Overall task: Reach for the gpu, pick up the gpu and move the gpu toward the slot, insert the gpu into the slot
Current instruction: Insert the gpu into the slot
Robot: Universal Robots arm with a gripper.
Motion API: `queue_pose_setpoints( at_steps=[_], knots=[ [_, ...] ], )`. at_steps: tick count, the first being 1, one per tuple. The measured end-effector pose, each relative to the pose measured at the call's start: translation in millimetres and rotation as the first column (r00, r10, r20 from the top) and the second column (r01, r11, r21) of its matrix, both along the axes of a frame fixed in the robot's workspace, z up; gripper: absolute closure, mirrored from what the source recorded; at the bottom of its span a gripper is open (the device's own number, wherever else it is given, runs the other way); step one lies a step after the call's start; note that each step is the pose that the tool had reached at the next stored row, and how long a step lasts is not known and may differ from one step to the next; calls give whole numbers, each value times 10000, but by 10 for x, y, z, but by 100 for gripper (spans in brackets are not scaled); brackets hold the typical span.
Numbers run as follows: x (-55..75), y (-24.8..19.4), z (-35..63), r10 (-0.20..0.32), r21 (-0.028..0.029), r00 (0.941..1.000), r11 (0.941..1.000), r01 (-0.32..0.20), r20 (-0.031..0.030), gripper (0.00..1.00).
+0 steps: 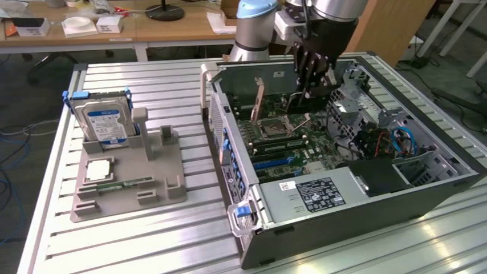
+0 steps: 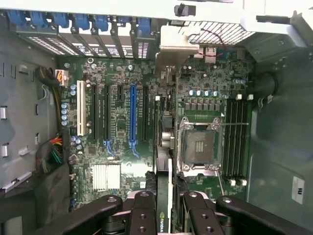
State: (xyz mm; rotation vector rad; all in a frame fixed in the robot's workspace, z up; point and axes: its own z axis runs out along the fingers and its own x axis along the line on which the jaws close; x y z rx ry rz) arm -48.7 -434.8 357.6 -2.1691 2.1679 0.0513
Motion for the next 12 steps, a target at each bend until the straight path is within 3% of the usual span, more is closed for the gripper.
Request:
queue_pose_setpoints(
  at_steps=[6, 12],
  knots=[
    [-16, -92, -109, -57, 4, 10000, 10000, 57, 4, 74],
    [-27, -138, -218, -57, 1, 10000, 10000, 57, 8, 74]
  ],
)
